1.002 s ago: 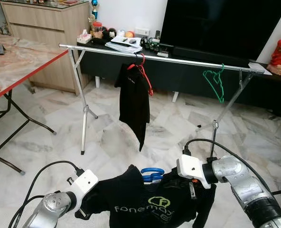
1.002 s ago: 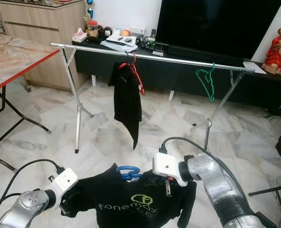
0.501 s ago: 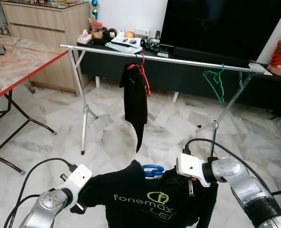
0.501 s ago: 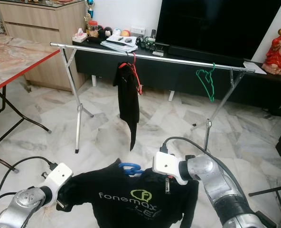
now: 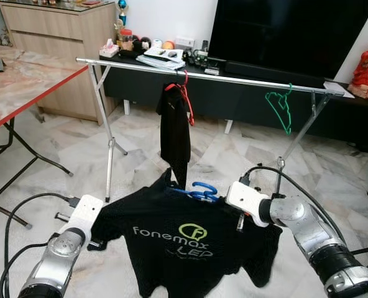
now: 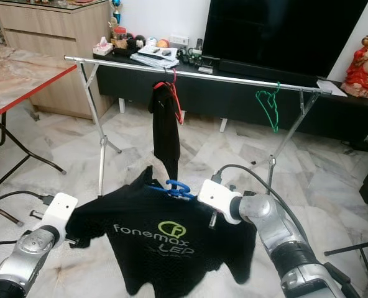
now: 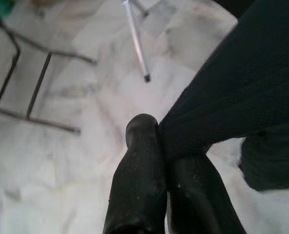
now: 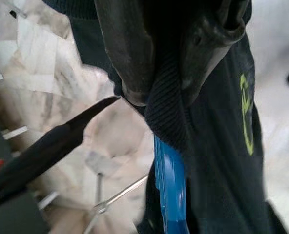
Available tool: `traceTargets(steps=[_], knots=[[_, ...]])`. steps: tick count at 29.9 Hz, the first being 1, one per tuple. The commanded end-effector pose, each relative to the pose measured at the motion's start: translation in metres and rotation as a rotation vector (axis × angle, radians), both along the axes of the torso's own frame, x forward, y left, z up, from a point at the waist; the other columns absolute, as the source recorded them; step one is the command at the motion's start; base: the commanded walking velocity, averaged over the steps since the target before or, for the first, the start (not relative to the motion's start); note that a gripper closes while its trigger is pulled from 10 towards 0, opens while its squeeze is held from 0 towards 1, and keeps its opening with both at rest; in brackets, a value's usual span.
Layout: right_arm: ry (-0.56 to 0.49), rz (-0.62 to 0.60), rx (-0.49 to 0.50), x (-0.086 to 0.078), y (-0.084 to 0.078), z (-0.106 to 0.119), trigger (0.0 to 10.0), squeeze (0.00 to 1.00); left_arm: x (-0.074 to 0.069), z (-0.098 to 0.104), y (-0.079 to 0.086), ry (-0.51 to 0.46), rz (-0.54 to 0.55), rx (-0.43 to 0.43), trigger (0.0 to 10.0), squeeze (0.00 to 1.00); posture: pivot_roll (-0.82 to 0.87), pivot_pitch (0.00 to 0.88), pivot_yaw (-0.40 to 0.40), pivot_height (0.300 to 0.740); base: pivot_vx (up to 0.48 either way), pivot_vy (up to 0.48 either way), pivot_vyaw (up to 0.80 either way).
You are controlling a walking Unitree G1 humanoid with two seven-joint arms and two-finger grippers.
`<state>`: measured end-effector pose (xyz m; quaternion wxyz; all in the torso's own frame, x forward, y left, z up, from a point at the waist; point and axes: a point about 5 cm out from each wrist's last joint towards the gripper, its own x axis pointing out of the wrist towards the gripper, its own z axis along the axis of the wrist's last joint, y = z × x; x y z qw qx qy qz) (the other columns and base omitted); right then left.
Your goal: Hang hanger
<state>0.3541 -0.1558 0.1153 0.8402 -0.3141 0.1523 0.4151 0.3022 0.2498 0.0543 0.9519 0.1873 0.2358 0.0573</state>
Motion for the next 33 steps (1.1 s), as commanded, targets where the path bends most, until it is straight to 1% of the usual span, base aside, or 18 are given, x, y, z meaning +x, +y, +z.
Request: traceTargets(steps=[1, 3, 5, 6, 7, 9, 10, 11, 14, 18, 24, 26, 27, 28, 29, 31, 32, 33], knots=[[-0.069, -0.240, 0.051, 0.013, -0.039, 0.021, 10.0, 0.00, -0.017, -0.010, 0.033, 0.064, 0.200, 0.018, 0.0, 0.00, 0.12, 0.000, -0.097, 0.740, 0.000, 0.000, 0.00], [-0.083, -0.297, 0.070, 0.016, -0.043, 0.024, 10.0, 0.00, -0.019, -0.013, 0.033, 0.065, 0.231, 0.012, 0.0, 0.00, 0.12, 0.000, -0.096, 0.740, 0.000, 0.000, 0.00], [-0.087, -0.347, 0.062, 0.018, -0.047, 0.024, 10.0, 0.00, -0.019, -0.014, 0.033, 0.053, 0.264, 0.005, 0.0, 0.00, 0.12, 0.000, -0.096, 0.740, 0.000, 0.000, 0.00], [-0.087, -0.347, 0.062, 0.018, -0.047, 0.024, 10.0, 0.00, -0.019, -0.014, 0.033, 0.053, 0.264, 0.005, 0.0, 0.00, 0.12, 0.000, -0.096, 0.740, 0.000, 0.000, 0.00], [-0.084, -0.352, 0.040, 0.018, -0.049, 0.023, 10.0, 0.00, -0.019, -0.015, 0.030, 0.054, 0.251, 0.002, 0.0, 0.00, 0.12, 0.000, -0.098, 0.740, 0.000, 0.000, 0.00], [-0.100, -0.356, 0.042, 0.019, -0.049, 0.024, 10.0, 0.00, -0.018, -0.018, 0.019, 0.083, 0.184, -0.031, 0.0, 0.00, 0.12, 0.000, -0.098, 0.740, 0.000, 0.000, 0.00], [-0.100, -0.356, 0.042, 0.019, -0.049, 0.024, 10.0, 0.00, -0.018, -0.018, 0.019, 0.083, 0.184, -0.031, 0.0, 0.00, 0.12, 0.000, -0.098, 0.740, 0.000, 0.000, 0.00], [-0.114, -0.371, 0.053, 0.020, -0.049, 0.025, 10.0, 0.00, -0.018, -0.020, 0.013, 0.096, 0.152, -0.053, 0.0, 0.00, 0.13, 0.000, -0.098, 0.740, 0.000, 0.000, 0.00], [-0.120, -0.403, 0.125, 0.023, -0.044, 0.029, 10.0, 0.00, -0.014, -0.017, -0.003, 0.096, 0.066, -0.076, 0.0, 0.00, 0.15, 0.000, -0.095, 0.740, 0.000, 0.000, 0.00], [-0.127, -0.408, 0.151, 0.024, -0.035, 0.028, 10.0, 0.00, -0.009, -0.012, -0.014, 0.088, -0.020, -0.081, 0.0, 0.00, 0.15, 0.000, -0.093, 0.740, 0.000, 0.000, 0.00], [-0.117, -0.414, 0.187, 0.022, -0.026, 0.020, 10.0, 0.00, -0.007, -0.011, -0.022, 0.091, -0.066, -0.102, 0.0, 0.00, 0.16, 0.000, -0.090, 0.740, 0.000, 0.000, 0.00], [-0.109, -0.423, 0.216, 0.021, -0.024, 0.018, 10.0, 0.00, -0.008, -0.010, -0.026, 0.099, -0.096, -0.105, 0.0, 0.00, 0.16, 0.000, -0.089, 0.740, 0.000, 0.000, 0.00], [-0.109, -0.427, 0.225, 0.021, -0.023, 0.018, 10.0, 0.00, -0.008, -0.010, -0.030, 0.099, -0.124, -0.109, 0.0, 0.00, 0.16, 0.000, -0.089, 0.740, 0.000, 0.000, 0.00], [-0.104, -0.423, 0.236, 0.020, -0.020, 0.017, 10.0, 0.00, -0.008, -0.009, -0.038, 0.106, -0.191, -0.121, 0.0, 0.00, 0.16, 0.000, -0.088, 0.740, 0.000, 0.000, 0.00], [-0.104, -0.423, 0.236, 0.020, -0.020, 0.017, 10.0, 0.00, -0.008, -0.009, -0.038, 0.106, -0.191, -0.121, 0.0, 0.00, 0.16, 0.000, -0.088, 0.740, 0.000, 0.000, 0.00], [-0.103, -0.416, 0.238, 0.020, -0.018, 0.017, 10.0, 0.00, -0.009, -0.007, -0.049, 0.111, -0.272, -0.141, 0.0, 0.00, 0.16, 0.000, -0.090, 0.740, 0.000, 0.000, 0.00], [-0.103, -0.416, 0.238, 0.020, -0.018, 0.017, 10.0, 0.00, -0.009, -0.007, -0.049, 0.111, -0.272, -0.141, 0.0, 0.00, 0.16, 0.000, -0.090, 0.740, 0.000, 0.000, 0.00], [-0.102, -0.414, 0.238, 0.020, -0.017, 0.016, 10.0, 0.00, -0.010, -0.004, -0.063, 0.114, -0.368, -0.163, 0.0, 0.00, 0.17, 0.000, -0.092, 0.740, 0.000, 0.000, 0.00]])
